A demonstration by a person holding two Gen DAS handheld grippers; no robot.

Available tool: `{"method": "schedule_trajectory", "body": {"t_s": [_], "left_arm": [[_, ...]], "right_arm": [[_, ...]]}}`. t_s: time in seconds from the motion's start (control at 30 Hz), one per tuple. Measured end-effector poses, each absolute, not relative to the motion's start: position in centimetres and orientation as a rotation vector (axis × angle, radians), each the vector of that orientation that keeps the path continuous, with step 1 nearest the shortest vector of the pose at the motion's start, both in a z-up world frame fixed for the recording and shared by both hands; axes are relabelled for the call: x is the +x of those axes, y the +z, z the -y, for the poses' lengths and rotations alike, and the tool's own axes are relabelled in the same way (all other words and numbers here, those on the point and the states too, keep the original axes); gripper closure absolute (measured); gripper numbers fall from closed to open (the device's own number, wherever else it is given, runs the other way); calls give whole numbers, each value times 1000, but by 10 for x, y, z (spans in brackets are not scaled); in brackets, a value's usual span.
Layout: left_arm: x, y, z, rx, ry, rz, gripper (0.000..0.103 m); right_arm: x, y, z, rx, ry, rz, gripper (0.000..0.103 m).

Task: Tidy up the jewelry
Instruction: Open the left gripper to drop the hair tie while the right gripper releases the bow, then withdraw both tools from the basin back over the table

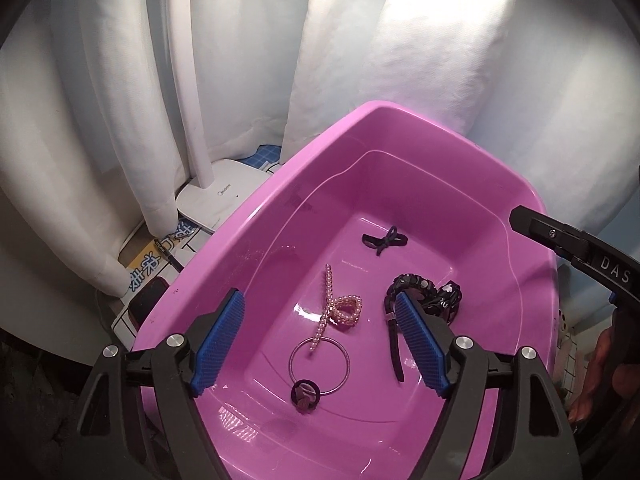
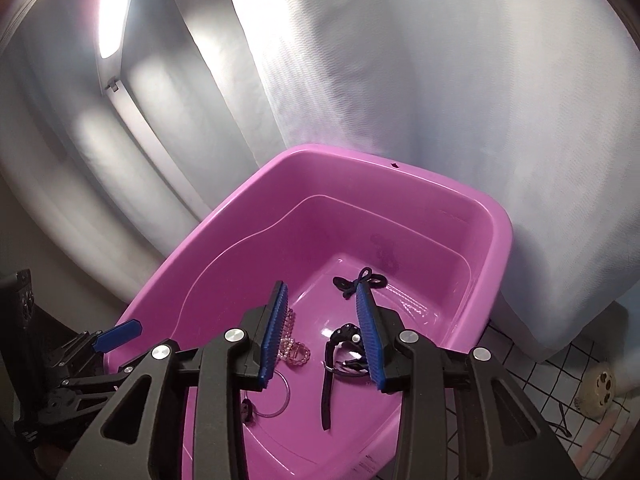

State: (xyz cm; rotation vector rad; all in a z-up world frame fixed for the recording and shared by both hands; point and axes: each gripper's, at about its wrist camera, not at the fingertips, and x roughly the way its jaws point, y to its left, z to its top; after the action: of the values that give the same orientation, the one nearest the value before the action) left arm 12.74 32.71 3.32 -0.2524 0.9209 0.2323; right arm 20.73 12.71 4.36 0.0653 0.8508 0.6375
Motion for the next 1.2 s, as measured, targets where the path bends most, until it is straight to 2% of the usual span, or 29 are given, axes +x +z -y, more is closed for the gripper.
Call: {"method": "schedule_trajectory", "body": {"t_s": [0.17, 0.27, 0.3, 0.43, 0.5, 0.57, 0.9, 1.2], "left_arm": [[121, 37, -322, -257, 234, -908, 27], [114, 40, -317, -246, 252, -887, 26], [112, 41, -315, -239, 261, -879, 25], [102, 48, -303, -222, 278, -844, 22], [95, 53, -295, -220, 282, -820, 20], [89, 59, -285, -222, 286, -792, 18], [51, 90, -192, -179, 194, -661, 10], [28, 74, -65, -151, -61, -696, 7]], "right_arm": [[197, 45, -125, 60, 646, -837, 68], [183, 47, -121, 62, 652, -812, 61], [178, 47, -119, 63, 651, -801, 55], [156, 52, -102, 82, 652, -754, 51], [144, 55, -88, 99, 643, -730, 44], [132, 58, -71, 120, 637, -704, 42], [64, 51, 54, 213, 511, -613, 38], [12, 3, 204, 278, 299, -700, 36]]}}
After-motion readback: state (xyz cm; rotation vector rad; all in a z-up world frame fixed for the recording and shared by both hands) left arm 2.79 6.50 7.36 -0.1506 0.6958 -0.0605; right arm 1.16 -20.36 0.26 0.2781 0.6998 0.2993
